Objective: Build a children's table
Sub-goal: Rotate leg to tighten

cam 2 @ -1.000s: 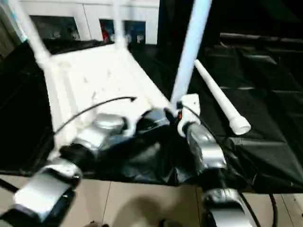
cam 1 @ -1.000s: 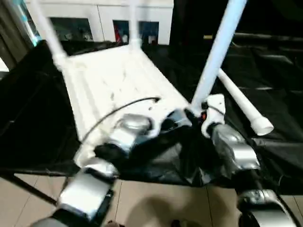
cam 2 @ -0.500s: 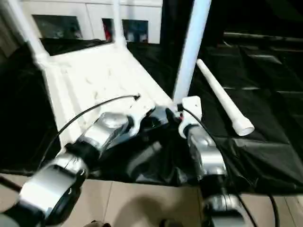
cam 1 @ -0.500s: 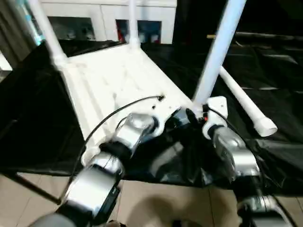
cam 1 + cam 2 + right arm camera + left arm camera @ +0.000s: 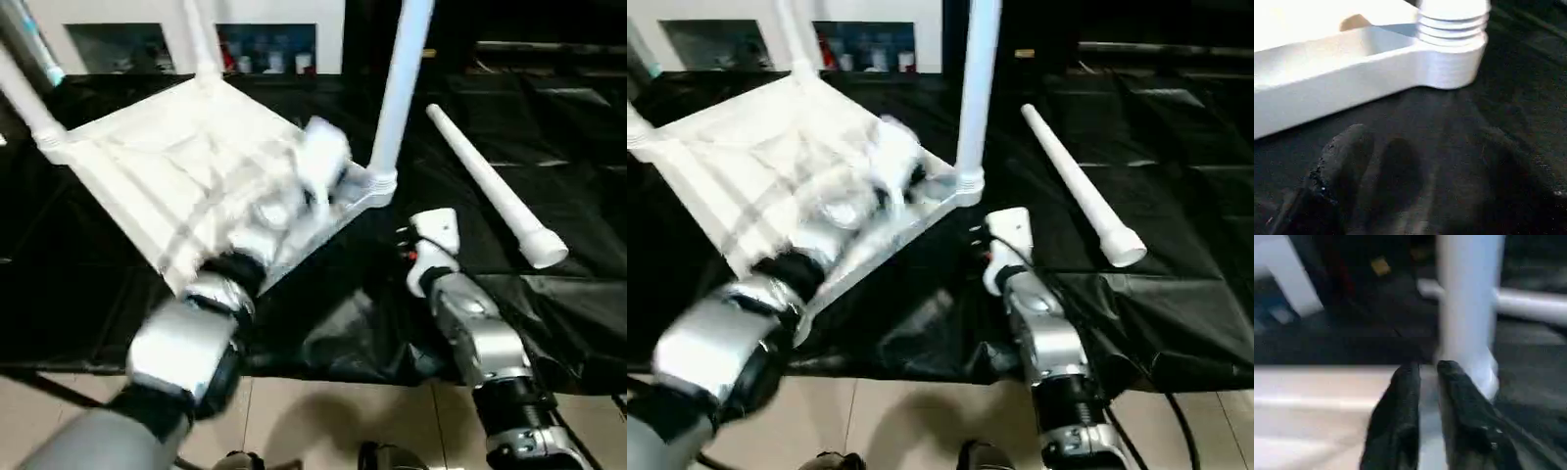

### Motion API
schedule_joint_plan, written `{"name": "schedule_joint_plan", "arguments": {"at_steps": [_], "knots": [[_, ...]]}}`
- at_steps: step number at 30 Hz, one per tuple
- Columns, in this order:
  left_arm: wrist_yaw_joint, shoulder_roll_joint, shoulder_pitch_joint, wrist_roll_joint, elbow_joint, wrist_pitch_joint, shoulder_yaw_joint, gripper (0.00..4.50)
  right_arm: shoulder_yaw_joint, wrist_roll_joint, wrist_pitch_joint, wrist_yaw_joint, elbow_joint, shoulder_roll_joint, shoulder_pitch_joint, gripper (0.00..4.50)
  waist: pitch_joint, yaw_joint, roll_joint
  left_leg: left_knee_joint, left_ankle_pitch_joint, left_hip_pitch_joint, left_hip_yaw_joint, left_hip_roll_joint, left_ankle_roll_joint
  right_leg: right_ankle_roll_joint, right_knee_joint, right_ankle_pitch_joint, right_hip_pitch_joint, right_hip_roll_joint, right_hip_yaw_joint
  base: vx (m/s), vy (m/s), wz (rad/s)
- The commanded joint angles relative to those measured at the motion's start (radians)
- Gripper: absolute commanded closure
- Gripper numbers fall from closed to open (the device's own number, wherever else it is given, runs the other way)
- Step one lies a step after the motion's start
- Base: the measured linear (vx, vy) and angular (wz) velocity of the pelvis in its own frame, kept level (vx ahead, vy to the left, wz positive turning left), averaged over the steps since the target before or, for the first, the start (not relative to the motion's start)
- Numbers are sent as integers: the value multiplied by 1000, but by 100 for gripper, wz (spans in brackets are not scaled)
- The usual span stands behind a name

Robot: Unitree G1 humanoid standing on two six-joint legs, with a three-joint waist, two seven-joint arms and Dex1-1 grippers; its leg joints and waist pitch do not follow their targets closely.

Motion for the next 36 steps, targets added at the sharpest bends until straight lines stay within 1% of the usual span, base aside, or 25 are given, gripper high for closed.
{"name": "schedule_joint_plan", "arguments": {"at_steps": [1,5,6,10,11,12,13,14,15,16,17,18,19,20,21,22,23,24,26,27,28,30,32,33,36], "knots": [[2,46,7,24,-26,0,-1,336,24,-5,4,26,21,4,-30,73,-82,6,-10,-54,-86,17,-7,9,169,-294,-53,-55,90,-46,32,0,0,0],[1,48,7,25,-28,1,-2,336,25,-5,4,27,22,4,-31,73,-81,10,-6,-57,-104,23,-5,11,126,-274,-58,-88,84,-45,36,0,0,0],[1,48,7,25,-28,1,-2,336,25,-5,4,27,22,4,-31,73,-81,18,-3,-58,-116,32,-2,12,115,-277,-60,-84,77,-45,37,0,0,0],[-10,75,18,38,-54,32,-11,303,31,-7,11,36,45,5,-50,73,-83,18,-4,-61,-108,24,-7,12,105,-279,-52,-56,85,-46,35,0,0,0],[-129,197,138,89,-281,212,-50,300,35,-16,-1,40,138,15,-113,73,-76,13,-52,-62,-112,18,0,8,116,-268,-59,-62,85,-45,36,0,0,0],[-250,322,260,139,-511,392,-86,300,38,-26,-13,42,232,27,-176,73,-78,15,-54,-69,-96,9,-15,20,117,-288,-37,-77,104,-66,33,-38,2,-20],[-250,322,260,139,-511,392,-86,291,38,-26,-13,42,232,27,-176,73,-74,-16,-31,-74,-62,-26,-27,14,99,-244,-32,-162,118,-72,25,-55,-31,-37],[-344,432,359,178,-696,538,-106,291,40,-31,-22,45,308,37,-225,73,-74,-19,-25,-72,-67,-11,-23,14,85,-227,-43,-198,103,-65,22,-55,-31,-37],[-343,434,297,193,-552,482,-123,291,41,-31,-23,45,322,39,-234,73,-74,-36,-12,-68,-58,3,-23,18,66,-236,-43,-176,88,-60,24,-1,-56,-14],[-342,441,98,239,-86,301,-180,266,42,-33,-27,48,367,45,-263,73,-63,-18,-5,-52,-110,48,5,-17,75,-212,-101,-217,38,-28,24,15,-34,24],[-314,427,-125,277,420,94,-232,266,43,-35,-31,50,399,51,-284,73,-84,-3,-6,-64,-120,51,-10,3,47,-260,-57,-92,71,-48,33,15,-34,24],[-361,509,62,273,20,284,-198,260,48,-34,-37,55,428,54,-302,73,-77,-1,-15,-54,-120,43,5,-20,59,-231,-86,-91,55,-21,29,-21,-31,28],[-391,564,228,260,-337,439,-159,258,52,-36,-43,57,446,57,-314,73,-70,-1,-34,-81,-119,11,-22,14,22,-272,-41,-46,100,-59,33,-32,-44,-22],[-392,567,237,259,-355,447,-157,256,52,-36,-43,57,447,57,-315,73,-76,-5,-33,-90,-84,-1,-36,37,1,-276,-18,-23,124,-87,31,-32,-44,-22],[-416,602,417,203,-753,629,-103,247,52,-32,-53,61,461,61,-328,73,-67,-6,-37,-85,-60,3,-28,17,8,-248,-40,-81,104,-64,31,18,-18,-25],[-432,626,506,186,-947,728,-88,247,49,-30,-65,67,480,64,-341,73,-88,-11,-20,-80,17,19,-29,46,20,-299,-17,43,110,-89,51,72,2,0],[-435,630,518,180,-975,751,-89,247,47,-28,-75,71,495,66,-350,73,-77,-12,-20,-76,52,12,-22,33,37,-308,-17,78,95,-64,44,72,2,0],[-440,638,530,185,-998,770,-95,247,47,-27,-85,79,503,68,-356,73,-77,2,-10,-63,30,43,-1,18,60,-325,-26,94,63,-39,43,0,0,0],[-440,643,533,203,-1015,786,-90,247,40,-30,-106,90,534,69,-370,73,-79,10,-8,-62,35,32,-3,15,83,-343,-17,126,72,-34,41,0,0,0],[-428,632,509,201,-971,753,-77,247,35,-32,-112,93,545,70,-376,73,-68,15,-16,-66,-51,28,-5,13,61,-329,-26,38,75,-38,41,0,0,0],[-377,583,450,160,-879,663,-31,247,27,-28,-124,97,558,67,-381,73,-67,17,-13,-67,-79,27,-8,11,49,-322,-29,4,78,-39,41,0,0,0],[-357,531,451,97,-937,684,16,247,33,-28,-141,97,568,59,-382,73,-65,18,-18,-72,-161,27,-13,13,-6,-294,-38,-102,83,-45,44,-26,1,1],[-361,508,466,61,-996,684,34,247,36,-25,-152,103,568,55,-379,73,-65,16,-23,-72,-161,24,-14,17,-21,-288,-37,-120,87,-51,45,0,0,0],[-342,440,476,-21,-1074,714,90,247,35,-20,-165,117,552,48,-367,73,-65,16,-22,-71,-164,25,-12,15,-22,-283,-38,-140,82,-49,45,0,0,0],[-329,352,477,-120,-1087,562,135,247,9,12,-193,166,479,43,-330,73,-70,18,-29,-65,-148,18,-10,10,11,-276,-40,-111,82,-42,45,0,0,0]]}}
